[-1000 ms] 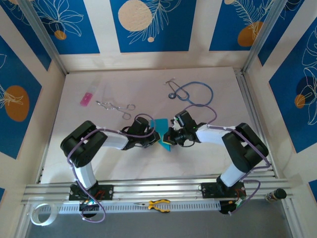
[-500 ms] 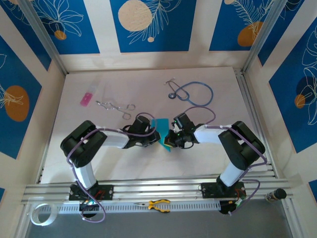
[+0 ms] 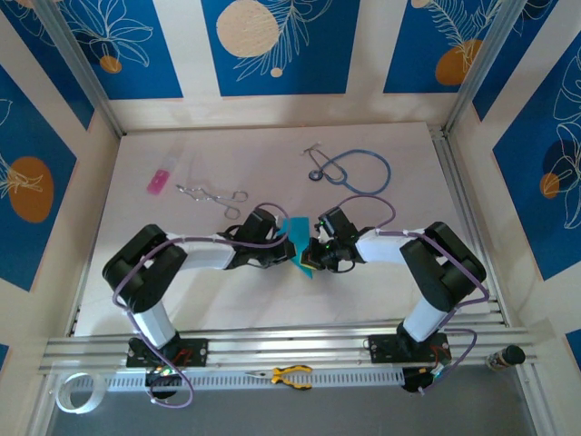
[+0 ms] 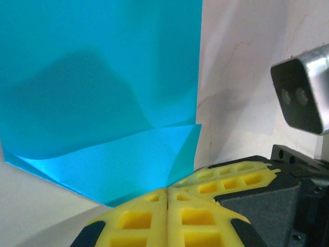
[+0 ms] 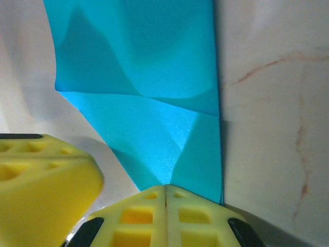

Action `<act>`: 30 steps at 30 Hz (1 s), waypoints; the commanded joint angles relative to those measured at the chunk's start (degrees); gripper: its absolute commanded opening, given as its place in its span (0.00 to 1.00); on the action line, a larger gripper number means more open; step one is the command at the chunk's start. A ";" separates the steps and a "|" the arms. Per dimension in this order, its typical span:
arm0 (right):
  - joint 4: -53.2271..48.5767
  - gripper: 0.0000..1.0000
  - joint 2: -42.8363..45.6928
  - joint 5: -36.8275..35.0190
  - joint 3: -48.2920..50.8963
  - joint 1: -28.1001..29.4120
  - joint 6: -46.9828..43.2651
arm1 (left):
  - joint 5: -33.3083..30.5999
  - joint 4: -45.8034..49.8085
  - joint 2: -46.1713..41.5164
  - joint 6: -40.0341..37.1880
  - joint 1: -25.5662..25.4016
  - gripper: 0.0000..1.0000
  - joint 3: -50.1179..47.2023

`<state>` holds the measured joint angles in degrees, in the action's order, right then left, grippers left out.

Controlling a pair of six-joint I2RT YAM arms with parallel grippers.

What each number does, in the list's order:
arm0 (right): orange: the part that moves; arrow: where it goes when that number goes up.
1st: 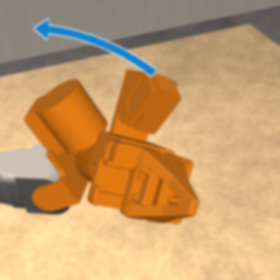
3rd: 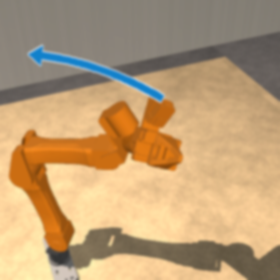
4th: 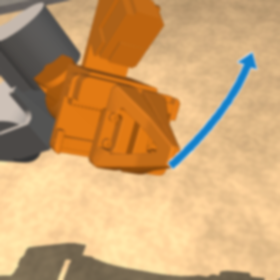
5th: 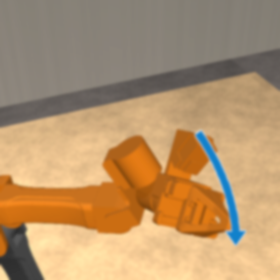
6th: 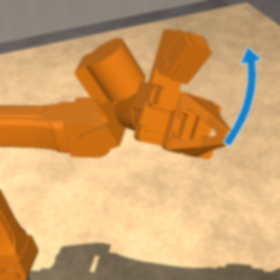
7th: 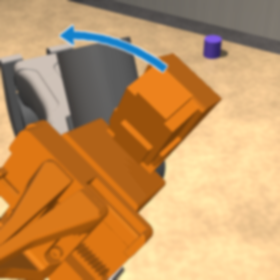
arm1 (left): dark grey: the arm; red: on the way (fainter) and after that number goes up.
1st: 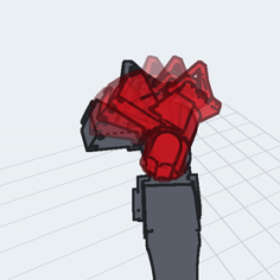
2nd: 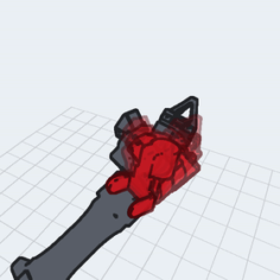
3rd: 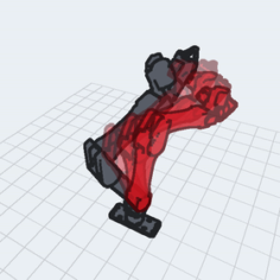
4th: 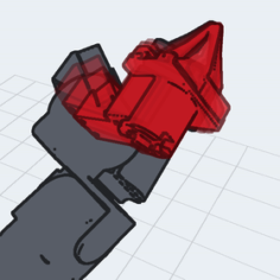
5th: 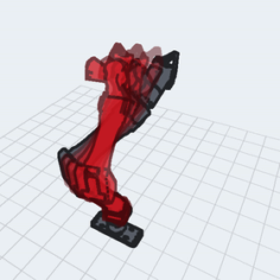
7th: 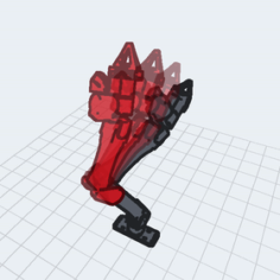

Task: Fold a paper plane with a square sheet of paper (pick it up from the middle)
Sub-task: Third fold the triangle at the center of the table.

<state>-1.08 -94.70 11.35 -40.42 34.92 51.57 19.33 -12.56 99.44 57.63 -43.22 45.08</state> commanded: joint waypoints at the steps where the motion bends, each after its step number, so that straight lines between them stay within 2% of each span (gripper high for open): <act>1: -3.31 0.03 -0.83 -1.86 1.59 0.42 0.46 | 1.10 0.34 2.41 -0.78 -0.64 0.02 1.62; 10: -4.02 0.03 -1.41 -2.21 2.53 0.42 -0.24 | -4.83 3.48 3.57 -0.23 1.71 0.01 0.86; 19: -4.45 0.02 -1.64 -2.74 3.56 0.42 -0.85 | -2.46 0.55 3.92 -1.37 7.96 0.01 -2.25; 30: -4.33 0.02 -1.19 -2.32 3.57 0.24 -2.38 | -1.69 5.11 1.00 -5.07 12.83 0.01 -1.45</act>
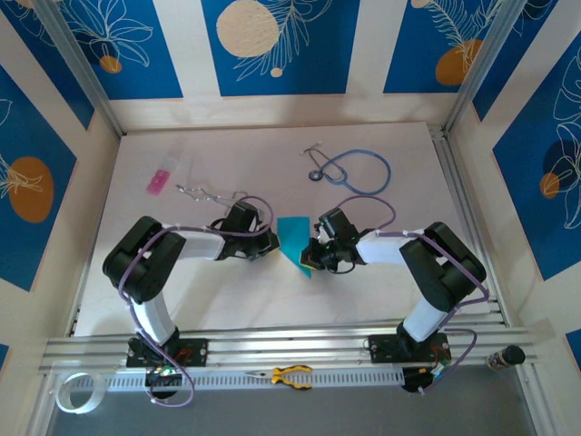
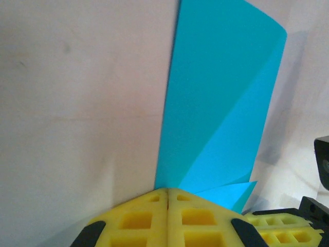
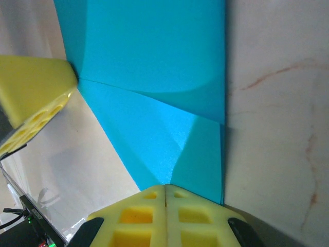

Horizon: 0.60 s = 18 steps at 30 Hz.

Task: Fold a paper plane with a square sheet of paper (pick it up from the middle)
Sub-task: Third fold the triangle at the center of the table.

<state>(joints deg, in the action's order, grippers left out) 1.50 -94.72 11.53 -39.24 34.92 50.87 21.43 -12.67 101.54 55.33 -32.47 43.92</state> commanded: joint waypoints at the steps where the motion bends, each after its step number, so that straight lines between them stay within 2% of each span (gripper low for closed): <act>1: -6.89 0.02 -1.17 -2.23 2.27 0.18 -2.03 | -3.52 5.98 -1.49 -3.22 2.07 0.01 0.28; 9: -7.17 0.02 -1.95 0.38 0.90 -1.08 -5.33 | -0.68 6.63 -5.70 -4.50 1.37 0.03 1.99; 18: -7.79 0.03 -1.88 0.44 -0.13 -1.44 -5.83 | 5.29 2.06 -1.17 -5.28 -2.29 0.03 4.40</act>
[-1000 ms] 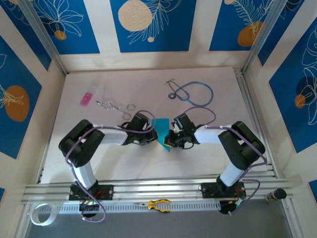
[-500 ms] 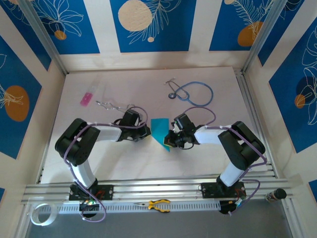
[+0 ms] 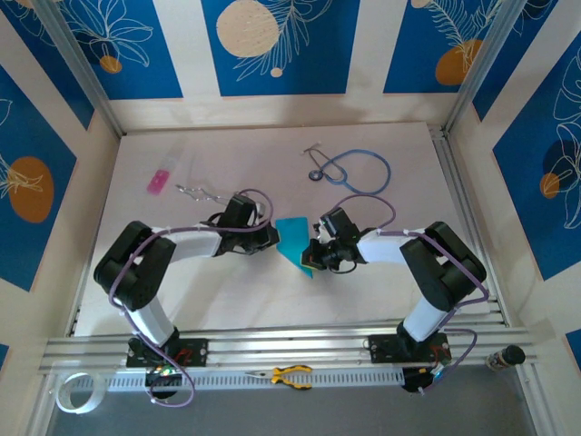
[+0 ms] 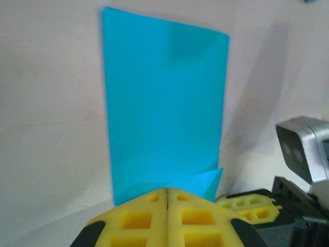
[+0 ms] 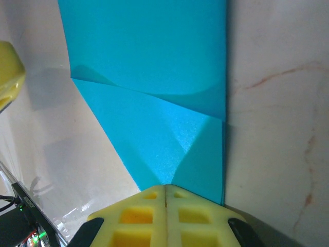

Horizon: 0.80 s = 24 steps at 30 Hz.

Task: Fold a paper plane with a square sheet of paper (pick it up from the middle)
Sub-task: Third fold the triangle at the center of the table.

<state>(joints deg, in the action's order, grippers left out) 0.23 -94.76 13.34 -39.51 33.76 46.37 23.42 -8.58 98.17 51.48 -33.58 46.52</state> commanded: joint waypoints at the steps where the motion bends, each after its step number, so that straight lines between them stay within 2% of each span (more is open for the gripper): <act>1: -6.54 0.02 -1.83 -1.34 0.12 -0.36 -1.33 | 3.76 -2.29 2.93 -1.48 -1.50 0.03 2.21; 4: -6.60 0.03 -1.61 -1.26 -0.13 -0.36 -1.22 | 4.06 -1.93 5.22 -1.56 -2.04 0.03 3.26; 9: -7.27 0.04 -0.82 -0.48 -1.37 -0.25 -1.67 | 0.50 4.50 8.14 -3.11 -2.02 0.01 4.45; 16: -6.69 0.07 2.08 2.80 -4.46 1.51 -2.25 | -0.39 5.61 9.23 -3.75 -2.01 0.00 2.40; 24: -3.47 0.07 -3.51 3.04 -8.02 3.22 -0.10 | -0.48 5.76 8.81 -4.20 -2.04 0.00 2.07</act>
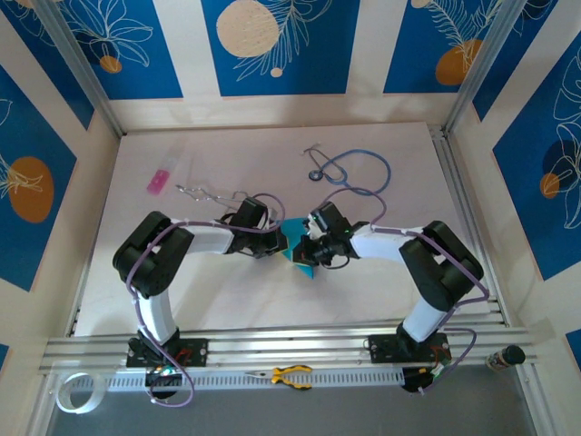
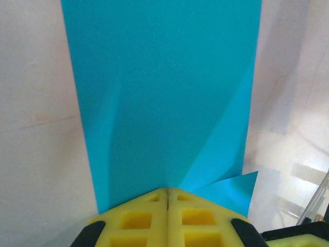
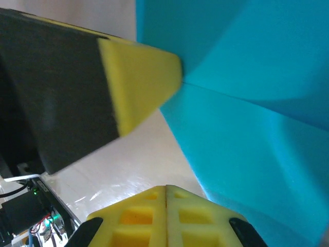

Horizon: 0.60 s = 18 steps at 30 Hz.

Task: Fold a paper plane with a square sheet of paper (pick it up from the middle)
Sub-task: Third fold the triangle at the center of the table.

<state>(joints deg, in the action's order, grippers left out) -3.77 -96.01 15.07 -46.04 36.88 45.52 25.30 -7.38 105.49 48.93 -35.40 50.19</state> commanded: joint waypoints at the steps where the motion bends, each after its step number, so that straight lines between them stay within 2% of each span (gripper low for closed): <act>1: 0.82 0.08 -2.94 1.28 -1.74 0.04 1.09 | -2.36 4.43 1.47 -1.69 -0.27 0.00 -1.61; 5: 1.23 0.08 -5.31 1.52 -2.88 0.29 1.07 | -2.30 4.22 1.51 -1.59 -0.19 0.00 -1.42; 8: -0.26 0.08 -5.13 -1.08 -1.01 0.17 1.03 | -2.36 4.19 1.64 -1.51 -0.17 0.00 -1.53; 18: 1.23 0.09 3.36 0.28 8.43 -0.67 2.64 | -2.80 4.17 1.73 -1.64 -0.11 0.00 -1.77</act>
<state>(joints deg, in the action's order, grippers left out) 0.38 -94.61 14.90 -39.27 36.53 47.13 25.30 -7.42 105.49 48.93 -35.40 50.19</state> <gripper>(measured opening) 0.090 0.063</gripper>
